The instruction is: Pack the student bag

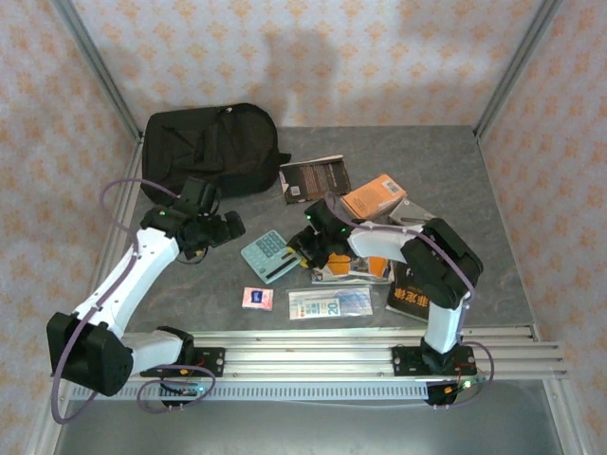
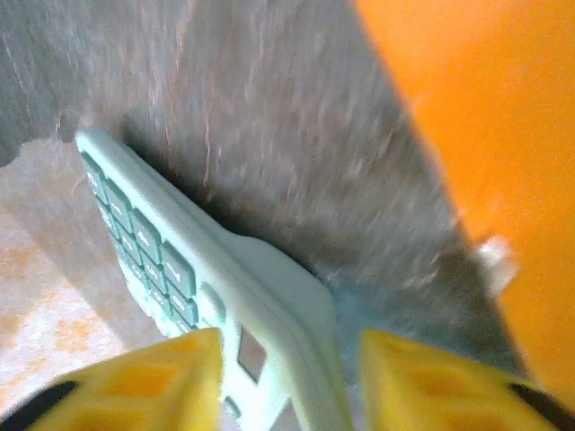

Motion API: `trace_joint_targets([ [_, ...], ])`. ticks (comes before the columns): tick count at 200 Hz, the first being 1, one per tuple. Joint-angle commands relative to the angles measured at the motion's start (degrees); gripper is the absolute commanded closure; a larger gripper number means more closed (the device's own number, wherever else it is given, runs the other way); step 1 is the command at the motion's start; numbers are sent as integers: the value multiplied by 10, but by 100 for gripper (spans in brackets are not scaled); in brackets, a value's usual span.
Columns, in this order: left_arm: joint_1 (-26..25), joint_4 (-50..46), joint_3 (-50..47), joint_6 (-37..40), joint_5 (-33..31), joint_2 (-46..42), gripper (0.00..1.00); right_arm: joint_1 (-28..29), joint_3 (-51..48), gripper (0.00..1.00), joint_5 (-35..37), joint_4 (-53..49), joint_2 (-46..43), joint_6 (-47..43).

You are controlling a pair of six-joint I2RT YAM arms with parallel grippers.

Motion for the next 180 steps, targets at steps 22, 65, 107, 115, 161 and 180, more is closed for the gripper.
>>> trace_joint_targets([
  [22,81,56,66,14,-5,63,0,-35,81,28,39,-156,21,-122],
  [65,81,129,236,90,-1,244,0,-60,154,21,74,-270,10,-241],
  [107,-25,104,458,189,-52,433,0,-89,167,18,85,-315,-36,-296],
  [115,-37,103,486,196,-64,465,0,-95,162,18,87,-323,-49,-300],
  [161,-75,80,596,228,-210,618,8,-106,103,20,68,-349,-131,-307],
  [180,-76,92,605,239,-244,646,19,-106,76,22,61,-344,-166,-301],
])
